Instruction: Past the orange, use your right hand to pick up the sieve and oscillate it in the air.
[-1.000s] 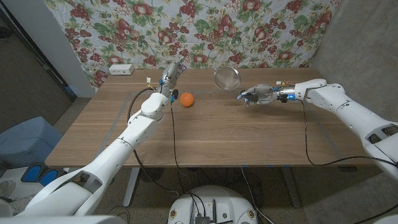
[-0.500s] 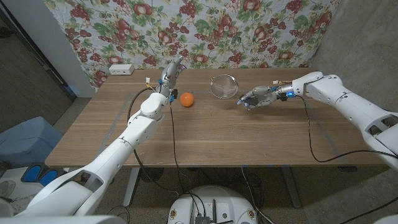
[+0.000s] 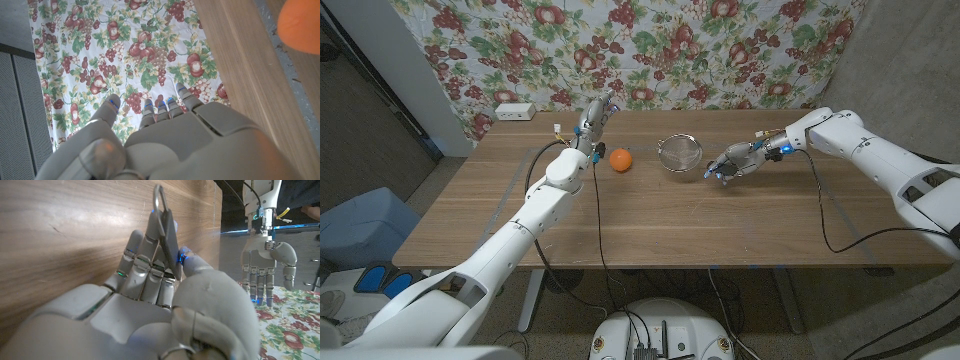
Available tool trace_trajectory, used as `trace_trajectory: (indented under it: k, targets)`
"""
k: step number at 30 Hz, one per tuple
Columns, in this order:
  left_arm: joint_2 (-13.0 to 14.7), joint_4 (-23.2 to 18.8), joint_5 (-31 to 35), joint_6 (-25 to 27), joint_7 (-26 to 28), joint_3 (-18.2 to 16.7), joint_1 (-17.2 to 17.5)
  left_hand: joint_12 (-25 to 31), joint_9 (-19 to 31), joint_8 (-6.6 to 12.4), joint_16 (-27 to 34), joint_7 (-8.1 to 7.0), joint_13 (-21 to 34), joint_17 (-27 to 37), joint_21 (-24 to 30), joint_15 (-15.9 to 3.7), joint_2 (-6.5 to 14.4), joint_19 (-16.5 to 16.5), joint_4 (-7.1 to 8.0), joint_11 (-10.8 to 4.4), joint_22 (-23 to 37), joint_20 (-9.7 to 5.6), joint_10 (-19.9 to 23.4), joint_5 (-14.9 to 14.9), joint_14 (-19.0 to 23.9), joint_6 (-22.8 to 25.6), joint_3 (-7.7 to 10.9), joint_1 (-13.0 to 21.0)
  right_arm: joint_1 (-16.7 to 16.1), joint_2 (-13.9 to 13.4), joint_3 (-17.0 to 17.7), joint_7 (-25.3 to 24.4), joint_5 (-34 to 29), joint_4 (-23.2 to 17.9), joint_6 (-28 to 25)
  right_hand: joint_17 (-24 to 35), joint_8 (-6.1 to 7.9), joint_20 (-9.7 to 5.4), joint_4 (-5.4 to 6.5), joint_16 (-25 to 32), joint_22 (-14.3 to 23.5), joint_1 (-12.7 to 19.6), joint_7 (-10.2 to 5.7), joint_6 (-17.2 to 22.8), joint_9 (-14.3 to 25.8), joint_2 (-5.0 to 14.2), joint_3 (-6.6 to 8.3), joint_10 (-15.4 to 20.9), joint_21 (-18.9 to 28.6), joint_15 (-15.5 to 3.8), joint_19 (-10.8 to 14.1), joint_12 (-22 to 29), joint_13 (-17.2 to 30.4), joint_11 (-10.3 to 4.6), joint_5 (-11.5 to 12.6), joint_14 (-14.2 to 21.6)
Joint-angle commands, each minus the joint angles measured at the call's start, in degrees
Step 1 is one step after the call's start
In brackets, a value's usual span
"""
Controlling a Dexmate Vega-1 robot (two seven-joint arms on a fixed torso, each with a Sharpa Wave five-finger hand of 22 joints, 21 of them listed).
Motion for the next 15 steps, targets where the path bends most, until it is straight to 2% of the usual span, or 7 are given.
trace_trajectory:
  k: [1, 11, 15]
  targets:
    - [-0.15, 0.33, -0.11, 0.45, 0.08, 0.07, -0.26, 0.20, 0.19, 0.16, 0.26, 0.29, 0.15, 0.00, 0.31, 0.07, 1.26, 0.52, -0.07, 0.09, 0.10, 0.22, -0.21, 0.27, -0.25, 0.03, 0.42, -0.51, 3.81, 3.18, -3.63, 2.54, -4.92, 6.74, 0.57, 0.23, -0.22, -8.66, 0.30, -0.21, 0.12, 1.57, 0.11, -0.68, 0.01, 1.37, 0.21, -0.35, -0.17, -4.70, -0.13, -0.11, 0.05, -0.11, 0.29, 4.24]
    - [-0.22, 0.30, -0.09, 0.87, 0.22, 0.21, -0.45, 0.29, 0.19, 0.27, 0.29, 0.30, 0.14, -0.11, 0.41, 0.27, 1.10, 0.79, -0.18, 0.10, 0.08, 0.51, -0.12, 0.26, -0.14, 0.24, 0.63, -0.67, 4.95, 5.85, -3.77, 2.87, -6.07, 13.25, 2.34, 0.30, -0.32, -8.68, 0.44, -0.61, 0.10, 1.50, 0.05, -1.10, -0.04, 1.41, 0.28, -0.72, -0.38, -4.70, -0.53, -0.47, 0.00, -0.12, 0.27, 3.81]
    - [-0.27, 0.36, -0.10, 0.98, 0.13, 0.30, -0.58, 0.31, 0.19, 0.28, 0.31, 0.29, 0.14, -0.14, 0.42, 0.28, 1.08, 0.83, -0.21, 0.13, 0.07, 0.56, -0.09, 0.27, -0.06, 0.28, 0.70, -0.72, 4.85, 6.26, -3.40, 2.88, -6.05, 14.61, 2.72, 0.08, -0.46, -8.69, 0.45, -1.09, 0.07, 1.54, 0.32, -1.58, -0.08, 1.45, 0.38, -1.11, -0.55, -4.73, -0.83, -0.74, -0.05, -0.07, 0.25, 3.33]
